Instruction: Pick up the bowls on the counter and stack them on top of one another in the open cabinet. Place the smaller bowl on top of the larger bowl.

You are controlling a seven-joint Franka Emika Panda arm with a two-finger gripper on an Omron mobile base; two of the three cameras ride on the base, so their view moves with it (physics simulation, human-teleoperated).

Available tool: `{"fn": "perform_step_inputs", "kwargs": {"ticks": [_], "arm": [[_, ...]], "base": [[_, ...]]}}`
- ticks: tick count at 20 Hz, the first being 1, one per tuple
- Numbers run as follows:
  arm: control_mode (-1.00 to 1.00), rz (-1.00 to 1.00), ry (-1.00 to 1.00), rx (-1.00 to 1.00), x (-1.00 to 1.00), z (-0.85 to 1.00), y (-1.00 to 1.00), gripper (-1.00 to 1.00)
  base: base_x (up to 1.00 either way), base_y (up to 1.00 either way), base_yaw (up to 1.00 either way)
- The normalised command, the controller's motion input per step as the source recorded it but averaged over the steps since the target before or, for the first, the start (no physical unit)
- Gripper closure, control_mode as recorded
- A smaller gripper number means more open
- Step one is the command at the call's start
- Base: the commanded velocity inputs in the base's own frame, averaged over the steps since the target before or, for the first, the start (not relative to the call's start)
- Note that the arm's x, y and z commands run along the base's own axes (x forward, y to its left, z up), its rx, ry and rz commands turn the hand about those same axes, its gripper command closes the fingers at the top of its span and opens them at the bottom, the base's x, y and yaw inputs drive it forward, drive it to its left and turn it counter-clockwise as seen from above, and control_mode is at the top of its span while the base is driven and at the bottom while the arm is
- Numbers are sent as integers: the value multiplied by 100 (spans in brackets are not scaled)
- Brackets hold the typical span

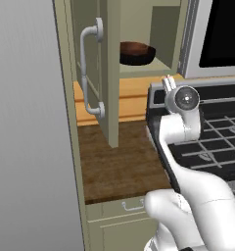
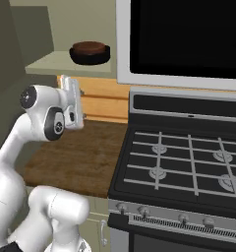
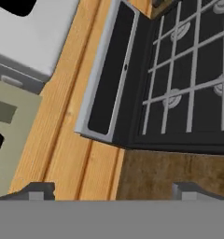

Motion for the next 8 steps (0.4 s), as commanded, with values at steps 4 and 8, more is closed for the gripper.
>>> {"fn": "perform_step_inputs", "kwargs": {"ticks": [4,8], "arm": [[-100,0,-1,-6,-100,-100,-97,-100],[-100,5,-15,19,-88,-68,-89,-100]], "base": [[0,0,0],[0,0,0]]}}
